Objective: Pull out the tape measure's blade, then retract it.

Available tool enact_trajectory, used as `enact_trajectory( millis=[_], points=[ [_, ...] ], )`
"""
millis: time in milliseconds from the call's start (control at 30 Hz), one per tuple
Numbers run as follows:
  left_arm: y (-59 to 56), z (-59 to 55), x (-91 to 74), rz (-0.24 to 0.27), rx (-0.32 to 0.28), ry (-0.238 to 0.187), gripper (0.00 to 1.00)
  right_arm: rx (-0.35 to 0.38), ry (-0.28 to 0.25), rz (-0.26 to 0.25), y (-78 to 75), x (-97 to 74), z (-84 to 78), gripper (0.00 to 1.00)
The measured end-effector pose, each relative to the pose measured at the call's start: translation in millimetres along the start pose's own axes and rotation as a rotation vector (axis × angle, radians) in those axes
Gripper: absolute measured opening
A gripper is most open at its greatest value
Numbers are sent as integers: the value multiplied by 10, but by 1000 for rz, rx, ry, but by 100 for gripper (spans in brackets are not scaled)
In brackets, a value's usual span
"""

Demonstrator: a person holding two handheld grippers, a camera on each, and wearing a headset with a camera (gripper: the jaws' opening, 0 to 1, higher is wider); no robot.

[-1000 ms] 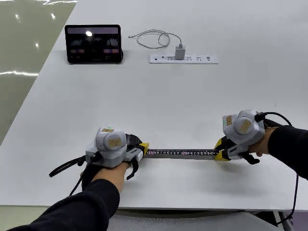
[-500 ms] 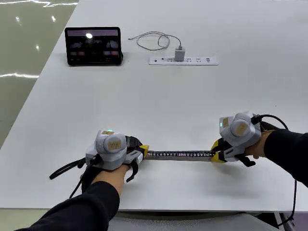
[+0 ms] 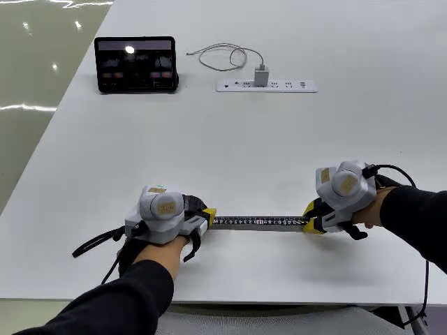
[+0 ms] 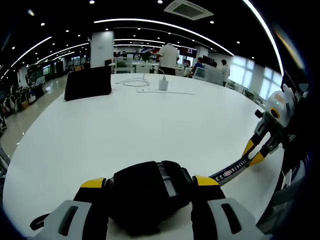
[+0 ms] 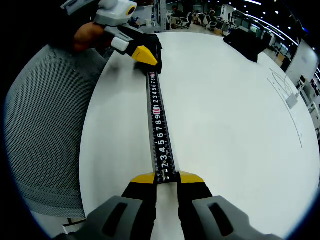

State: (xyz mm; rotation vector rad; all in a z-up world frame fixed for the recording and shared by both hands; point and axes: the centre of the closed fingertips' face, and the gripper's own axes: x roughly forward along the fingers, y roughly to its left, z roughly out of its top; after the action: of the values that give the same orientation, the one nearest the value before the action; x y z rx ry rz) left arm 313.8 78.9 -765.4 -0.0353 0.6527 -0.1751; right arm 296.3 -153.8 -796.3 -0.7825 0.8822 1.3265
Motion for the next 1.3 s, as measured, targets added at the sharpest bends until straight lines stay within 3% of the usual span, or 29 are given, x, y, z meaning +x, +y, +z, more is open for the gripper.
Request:
enact_trajectory(
  millis=[1300],
  points=[
    [2,-5,8,0,2,2,63,-4,-36,-4,13,84,174,11]
  ],
)
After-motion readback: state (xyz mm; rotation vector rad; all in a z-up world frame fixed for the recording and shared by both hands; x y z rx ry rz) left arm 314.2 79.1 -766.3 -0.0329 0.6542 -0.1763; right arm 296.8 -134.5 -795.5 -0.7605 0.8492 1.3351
